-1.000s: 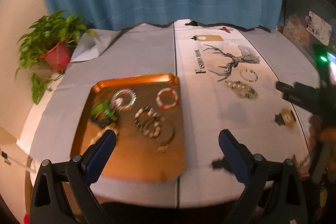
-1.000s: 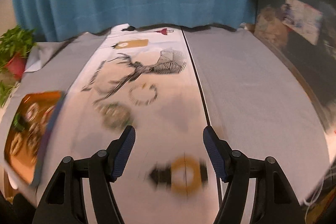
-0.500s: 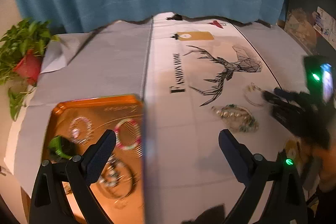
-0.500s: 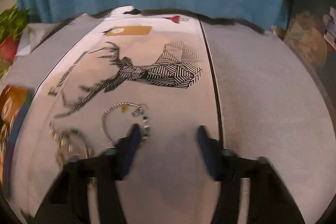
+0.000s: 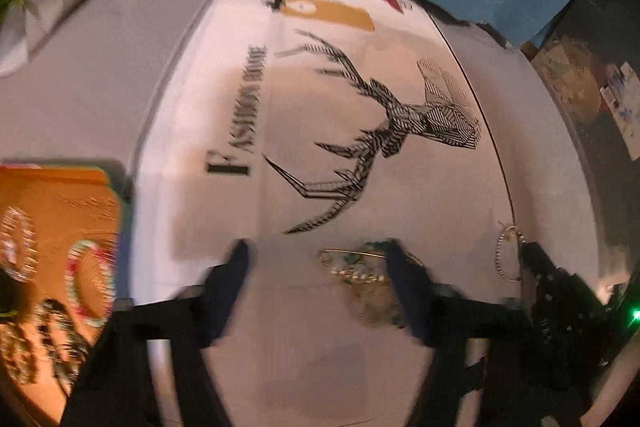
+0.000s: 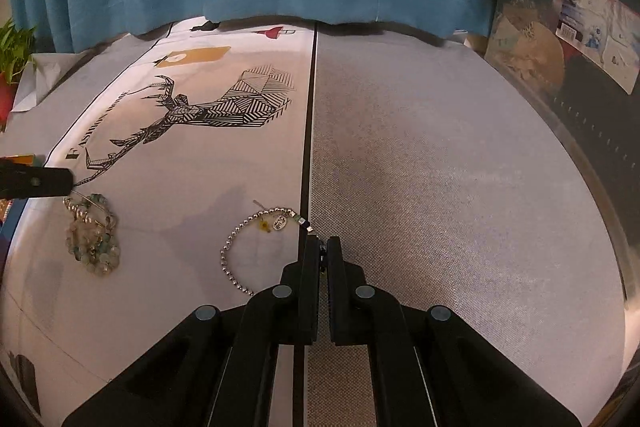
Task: Organize jewelry
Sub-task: 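Close the right tool on the chain bracelet while the left tool grips the gold pin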
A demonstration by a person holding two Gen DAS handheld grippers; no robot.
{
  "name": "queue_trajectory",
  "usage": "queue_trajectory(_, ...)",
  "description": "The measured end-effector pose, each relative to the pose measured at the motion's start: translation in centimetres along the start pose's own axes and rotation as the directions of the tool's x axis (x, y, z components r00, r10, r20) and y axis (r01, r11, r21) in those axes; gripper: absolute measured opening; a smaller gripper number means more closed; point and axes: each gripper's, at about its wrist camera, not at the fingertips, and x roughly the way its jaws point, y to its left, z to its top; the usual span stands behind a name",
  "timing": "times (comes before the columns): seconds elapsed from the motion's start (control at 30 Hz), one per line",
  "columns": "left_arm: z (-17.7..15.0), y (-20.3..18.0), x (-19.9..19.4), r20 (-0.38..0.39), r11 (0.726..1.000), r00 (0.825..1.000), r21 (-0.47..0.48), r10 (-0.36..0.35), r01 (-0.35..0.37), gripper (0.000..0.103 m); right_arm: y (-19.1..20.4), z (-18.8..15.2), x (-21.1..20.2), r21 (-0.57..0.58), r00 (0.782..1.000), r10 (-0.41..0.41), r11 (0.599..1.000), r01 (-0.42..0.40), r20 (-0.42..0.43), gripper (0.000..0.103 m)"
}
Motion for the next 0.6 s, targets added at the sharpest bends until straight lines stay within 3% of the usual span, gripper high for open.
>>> queue_trajectory(0.07, 0.1, -0.1, 0.1, 0.018, 0.999, 0.999, -0.020, -0.030, 0.031, 0.032, -0.1, 0.0, 0.0, 0.006, 1.000, 0.007, 1.000, -0.007, 0.000, 0.004)
queue_trajectory(0.1, 0.1, -0.3, 0.3, 0.011, 0.998, 0.998, -0.015, -0.064, 0.064, 0.010, -0.1, 0.0, 0.0, 0.008, 1.000, 0.009, 1.000, -0.009, 0.000, 0.004)
queue_trajectory(0.17, 0.1, -0.5, 0.4, 0.012, 0.995, 0.995, -0.019, -0.102, 0.102, 0.000, -0.1, 0.0, 0.0, 0.005, 1.000, 0.006, 1.000, -0.006, 0.000, 0.004)
queue_trajectory(0.3, -0.4, -1.2, -1.5, 0.091, 0.996, 0.992, 0.048, -0.085, 0.081, 0.000, 0.1, -0.1, 0.0, 0.008, 1.000, 0.009, 1.000, -0.009, 0.001, 0.004)
queue_trajectory(0.47, -0.6, -1.9, -5.4, 0.190, 0.989, 0.976, 0.114, -0.109, 0.089, 0.000, 0.2, -1.1, -0.9, 0.015, 1.000, 0.025, 1.000, -0.025, -0.003, 0.003)
queue_trajectory(0.6, -0.2, -2.0, -4.4, 0.084, 0.977, 0.981, 0.138, -0.175, 0.162, 0.000, -0.3, -1.8, -1.6, 0.032, 1.000, 0.022, 0.999, -0.022, -0.010, 0.003)
